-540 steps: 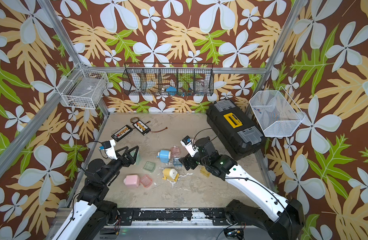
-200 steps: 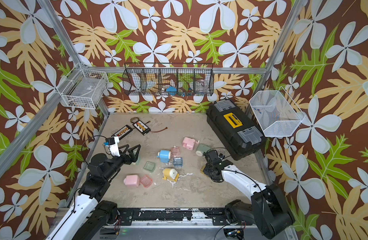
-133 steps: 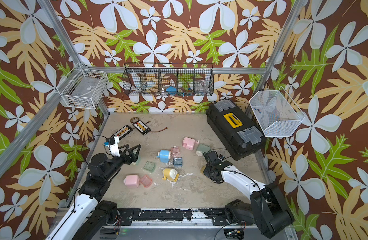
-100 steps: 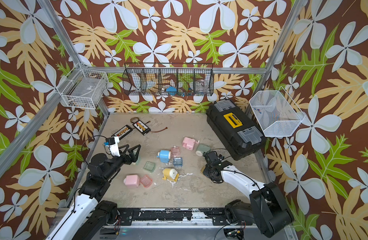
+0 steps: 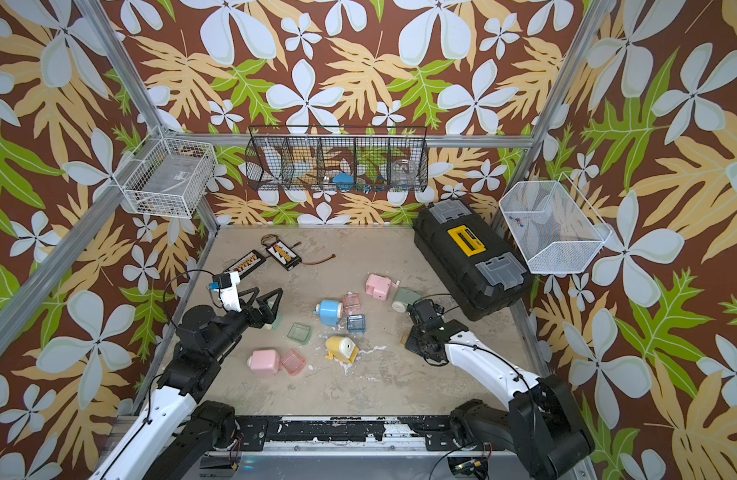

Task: Put the tray back into the pencil sharpener
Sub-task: Pick up the container from the center of the board, then place the container at the center of the board.

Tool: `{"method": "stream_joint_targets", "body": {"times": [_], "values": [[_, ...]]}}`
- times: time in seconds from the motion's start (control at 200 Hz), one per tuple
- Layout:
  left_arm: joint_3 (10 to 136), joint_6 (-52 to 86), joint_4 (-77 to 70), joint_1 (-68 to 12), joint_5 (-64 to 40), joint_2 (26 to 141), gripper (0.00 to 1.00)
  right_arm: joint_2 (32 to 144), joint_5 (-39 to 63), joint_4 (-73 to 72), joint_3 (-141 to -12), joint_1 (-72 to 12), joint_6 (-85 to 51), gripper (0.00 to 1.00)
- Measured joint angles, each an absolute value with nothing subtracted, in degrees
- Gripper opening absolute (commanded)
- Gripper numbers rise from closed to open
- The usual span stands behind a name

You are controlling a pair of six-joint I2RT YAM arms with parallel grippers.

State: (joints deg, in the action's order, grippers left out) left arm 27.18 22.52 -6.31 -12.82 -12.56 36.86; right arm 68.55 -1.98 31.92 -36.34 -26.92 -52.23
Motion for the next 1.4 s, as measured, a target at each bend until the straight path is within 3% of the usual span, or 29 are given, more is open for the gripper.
{"method": "stream_joint_targets", "body": {"times": [0.215, 0.45, 0.701, 0.821, 1.141, 1.401], "values": [[27.05, 21.63, -6.31, -12.86, -14.15, 36.73, 0.94, 67.24, -4.34, 36.75, -39.11, -37.17, -51.77, 0.0], [26.94, 19.35, -6.35, -12.93, -17.08, 37.63, 0.93, 73.08, -6.68, 39.27, -41.34, -47.66, -51.75, 0.0], [27.03, 16.29, -6.31, -13.13, -21.15, 39.68, 0.92, 77.76, -5.96, 37.15, -40.34, -49.21, -50.28, 0.0], [27.44, 14.09, -6.31, -13.17, -23.7, 41.15, 0.91, 78.98, -5.85, 36.62, -40.27, -49.21, -49.32, 0.09], [31.66, 4.12, -4.29, -13.87, -31.59, 46.65, 0.89, 75.77, -6.11, 35.9, -40.97, -49.23, -48.03, 0.47], [34.52, -14.52, 3.62, -15.51, -38.3, 49.54, 0.88, 61.58, -13.52, 36.88, -41.87, -49.25, -47.92, 0.53]]}}
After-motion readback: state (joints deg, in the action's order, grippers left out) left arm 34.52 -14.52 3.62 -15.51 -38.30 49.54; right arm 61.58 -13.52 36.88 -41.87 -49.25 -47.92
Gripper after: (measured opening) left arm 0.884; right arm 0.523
